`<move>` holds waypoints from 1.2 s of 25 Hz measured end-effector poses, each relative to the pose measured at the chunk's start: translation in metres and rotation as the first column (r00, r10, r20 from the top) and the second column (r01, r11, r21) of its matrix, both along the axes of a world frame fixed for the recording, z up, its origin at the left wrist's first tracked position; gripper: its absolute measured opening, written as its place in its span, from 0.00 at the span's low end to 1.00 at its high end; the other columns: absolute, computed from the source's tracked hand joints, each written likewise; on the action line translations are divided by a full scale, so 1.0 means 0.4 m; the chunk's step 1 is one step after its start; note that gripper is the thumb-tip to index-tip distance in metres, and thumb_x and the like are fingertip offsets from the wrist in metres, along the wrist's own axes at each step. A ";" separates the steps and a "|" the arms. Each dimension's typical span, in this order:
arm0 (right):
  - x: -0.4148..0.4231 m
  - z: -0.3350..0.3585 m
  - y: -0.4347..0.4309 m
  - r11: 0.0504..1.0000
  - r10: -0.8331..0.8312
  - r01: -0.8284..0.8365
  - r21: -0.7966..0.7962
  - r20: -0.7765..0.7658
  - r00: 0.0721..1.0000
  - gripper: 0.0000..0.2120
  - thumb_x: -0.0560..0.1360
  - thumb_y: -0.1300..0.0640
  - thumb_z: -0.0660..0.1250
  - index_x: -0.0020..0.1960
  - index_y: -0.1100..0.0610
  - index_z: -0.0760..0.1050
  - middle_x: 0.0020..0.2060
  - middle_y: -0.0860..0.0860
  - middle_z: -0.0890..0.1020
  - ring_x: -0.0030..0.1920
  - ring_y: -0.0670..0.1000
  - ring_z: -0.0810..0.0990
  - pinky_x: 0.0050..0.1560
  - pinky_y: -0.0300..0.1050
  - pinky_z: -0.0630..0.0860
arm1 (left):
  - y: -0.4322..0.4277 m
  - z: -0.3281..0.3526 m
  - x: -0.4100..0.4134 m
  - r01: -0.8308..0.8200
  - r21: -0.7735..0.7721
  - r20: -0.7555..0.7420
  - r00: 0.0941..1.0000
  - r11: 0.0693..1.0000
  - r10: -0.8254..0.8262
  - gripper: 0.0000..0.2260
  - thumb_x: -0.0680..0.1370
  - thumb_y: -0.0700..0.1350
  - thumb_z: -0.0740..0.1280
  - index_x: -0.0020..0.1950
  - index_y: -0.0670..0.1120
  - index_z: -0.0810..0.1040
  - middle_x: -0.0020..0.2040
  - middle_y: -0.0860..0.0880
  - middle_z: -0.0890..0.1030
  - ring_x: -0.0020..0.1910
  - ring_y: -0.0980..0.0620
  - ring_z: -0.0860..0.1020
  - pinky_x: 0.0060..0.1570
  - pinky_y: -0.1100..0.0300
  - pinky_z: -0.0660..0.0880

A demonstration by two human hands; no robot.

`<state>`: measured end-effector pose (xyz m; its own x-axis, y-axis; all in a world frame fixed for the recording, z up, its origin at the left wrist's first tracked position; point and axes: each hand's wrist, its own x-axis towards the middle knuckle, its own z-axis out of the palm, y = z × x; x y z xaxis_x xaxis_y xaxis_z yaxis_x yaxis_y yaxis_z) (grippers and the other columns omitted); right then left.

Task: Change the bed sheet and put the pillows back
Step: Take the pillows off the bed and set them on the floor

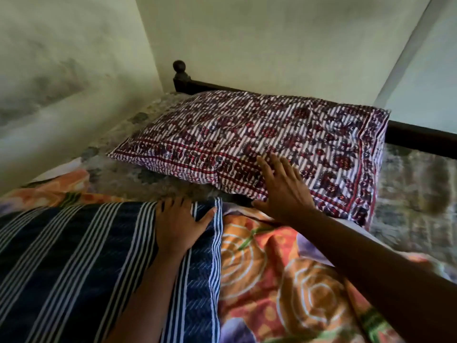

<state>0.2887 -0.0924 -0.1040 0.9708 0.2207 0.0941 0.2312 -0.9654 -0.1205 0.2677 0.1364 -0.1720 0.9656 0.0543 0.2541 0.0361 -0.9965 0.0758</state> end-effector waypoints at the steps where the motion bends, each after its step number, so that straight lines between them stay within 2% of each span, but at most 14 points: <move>1: 0.031 -0.032 0.011 0.996 -0.033 0.031 -0.082 -0.021 0.999 0.49 0.70 0.38 0.66 0.77 0.53 0.39 0.76 0.59 0.47 0.75 0.61 0.47 0.74 0.58 0.49 | 0.000 -0.004 0.005 -0.027 0.006 -0.012 1.000 1.000 0.027 0.37 0.68 0.73 0.50 0.50 0.43 0.81 0.51 0.43 0.82 0.54 0.41 0.76 0.58 0.47 0.70; 3: 0.080 -0.090 0.016 0.972 -0.076 0.080 -0.221 0.026 0.997 0.49 0.69 0.38 0.67 0.77 0.54 0.40 0.75 0.62 0.49 0.74 0.64 0.50 0.71 0.63 0.52 | 0.002 -0.021 0.015 -0.054 0.014 -0.025 0.998 0.998 0.054 0.38 0.67 0.74 0.50 0.50 0.44 0.81 0.51 0.44 0.81 0.54 0.41 0.76 0.58 0.47 0.69; 4: 0.100 -0.104 0.011 0.962 -0.076 0.095 -0.256 0.082 0.994 0.48 0.68 0.41 0.70 0.77 0.55 0.47 0.73 0.64 0.57 0.72 0.65 0.59 0.68 0.64 0.59 | 0.002 -0.029 0.019 -0.062 0.011 -0.010 0.998 0.998 0.062 0.38 0.67 0.74 0.51 0.50 0.43 0.81 0.50 0.44 0.81 0.54 0.41 0.76 0.59 0.47 0.69; 6: 0.135 -0.117 -0.005 0.969 -0.033 0.086 -0.234 0.219 0.975 0.42 0.60 0.49 0.77 0.70 0.55 0.66 0.60 0.62 0.76 0.56 0.63 0.77 0.53 0.57 0.75 | 0.008 -0.040 0.025 -0.072 0.008 0.027 0.997 0.997 0.072 0.37 0.66 0.73 0.52 0.49 0.43 0.81 0.48 0.44 0.82 0.52 0.41 0.77 0.57 0.48 0.70; 7: 0.141 -0.116 -0.016 0.974 -0.006 0.068 -0.216 0.275 0.961 0.39 0.58 0.50 0.78 0.66 0.54 0.70 0.52 0.59 0.80 0.48 0.60 0.80 0.45 0.51 0.77 | 0.009 -0.041 0.025 -0.072 0.005 0.027 0.997 0.997 0.072 0.36 0.66 0.73 0.53 0.48 0.43 0.81 0.46 0.44 0.82 0.50 0.41 0.77 0.55 0.48 0.71; 9: 0.137 -0.091 -0.040 0.991 0.045 -0.010 -0.132 0.264 0.963 0.32 0.60 0.55 0.76 0.63 0.53 0.73 0.44 0.56 0.80 0.42 0.59 0.80 0.38 0.48 0.76 | 0.010 -0.043 0.028 -0.064 0.003 0.032 0.997 0.998 0.063 0.33 0.67 0.70 0.55 0.46 0.43 0.81 0.44 0.45 0.82 0.47 0.42 0.77 0.52 0.50 0.70; 13: 0.089 0.013 -0.128 0.995 0.099 -0.093 -0.040 0.180 0.979 0.30 0.68 0.60 0.70 0.68 0.49 0.67 0.52 0.55 0.79 0.51 0.59 0.79 0.47 0.48 0.74 | 0.003 -0.021 0.006 -0.046 -0.058 0.031 0.998 0.997 0.048 0.27 0.69 0.65 0.57 0.41 0.43 0.81 0.39 0.46 0.82 0.43 0.43 0.78 0.49 0.52 0.67; 17: 0.012 0.153 -0.239 0.999 -0.036 0.034 0.011 0.129 0.991 0.24 0.76 0.59 0.64 0.70 0.46 0.64 0.58 0.55 0.77 0.52 0.58 0.79 0.46 0.46 0.73 | -0.011 0.026 -0.039 -0.027 -0.091 -0.026 0.999 0.996 0.025 0.25 0.70 0.63 0.57 0.41 0.43 0.81 0.40 0.46 0.82 0.43 0.42 0.79 0.48 0.51 0.71; 20: -0.119 0.141 -0.318 0.992 -0.128 0.127 0.022 0.053 0.990 0.21 0.78 0.56 0.61 0.69 0.42 0.65 0.59 0.55 0.77 0.54 0.59 0.79 0.45 0.46 0.72 | -0.046 0.072 -0.151 0.017 -0.134 0.012 1.000 0.991 -0.015 0.24 0.70 0.62 0.58 0.37 0.43 0.79 0.36 0.44 0.81 0.40 0.41 0.79 0.46 0.49 0.72; 22: -0.249 0.079 -0.348 0.990 -0.135 0.136 -0.022 0.053 0.989 0.22 0.75 0.55 0.66 0.67 0.43 0.68 0.56 0.56 0.79 0.50 0.60 0.81 0.43 0.47 0.75 | -0.070 0.121 -0.241 0.078 -0.162 0.168 0.984 0.984 -0.050 0.21 0.71 0.61 0.59 0.33 0.43 0.75 0.31 0.43 0.78 0.37 0.41 0.78 0.42 0.50 0.71; 24: -0.366 0.017 -0.348 0.994 -0.098 0.105 -0.043 0.131 0.987 0.24 0.65 0.55 0.75 0.60 0.50 0.76 0.42 0.58 0.82 0.34 0.61 0.82 0.32 0.47 0.76 | -0.085 0.182 -0.318 0.147 -0.179 0.338 0.938 0.973 -0.079 0.20 0.72 0.59 0.62 0.32 0.43 0.75 0.30 0.43 0.78 0.34 0.41 0.78 0.40 0.51 0.72; 25: -0.412 0.014 -0.340 0.995 -0.096 0.100 -0.019 0.176 0.980 0.23 0.62 0.51 0.74 0.56 0.52 0.78 0.36 0.57 0.81 0.29 0.60 0.80 0.27 0.45 0.75 | -0.098 0.217 -0.350 0.190 -0.205 0.386 0.917 0.960 -0.098 0.19 0.72 0.57 0.63 0.33 0.42 0.76 0.30 0.43 0.78 0.34 0.42 0.78 0.39 0.50 0.72; 27: -0.496 0.029 -0.335 0.995 -0.093 0.085 0.046 0.220 0.971 0.23 0.62 0.45 0.66 0.55 0.52 0.78 0.34 0.56 0.80 0.28 0.60 0.80 0.26 0.44 0.73 | -0.155 0.271 -0.427 0.297 -0.257 0.410 0.895 0.920 -0.175 0.17 0.72 0.56 0.64 0.33 0.43 0.76 0.30 0.44 0.78 0.34 0.43 0.77 0.39 0.48 0.73; 30: -0.624 0.038 -0.366 0.992 -0.112 0.095 0.087 0.227 0.967 0.28 0.58 0.49 0.75 0.57 0.50 0.76 0.36 0.54 0.80 0.32 0.59 0.81 0.29 0.45 0.74 | -0.295 0.273 -0.560 0.427 -0.284 0.358 0.878 0.858 -0.318 0.15 0.73 0.55 0.64 0.32 0.47 0.73 0.29 0.49 0.75 0.33 0.46 0.73 0.41 0.52 0.69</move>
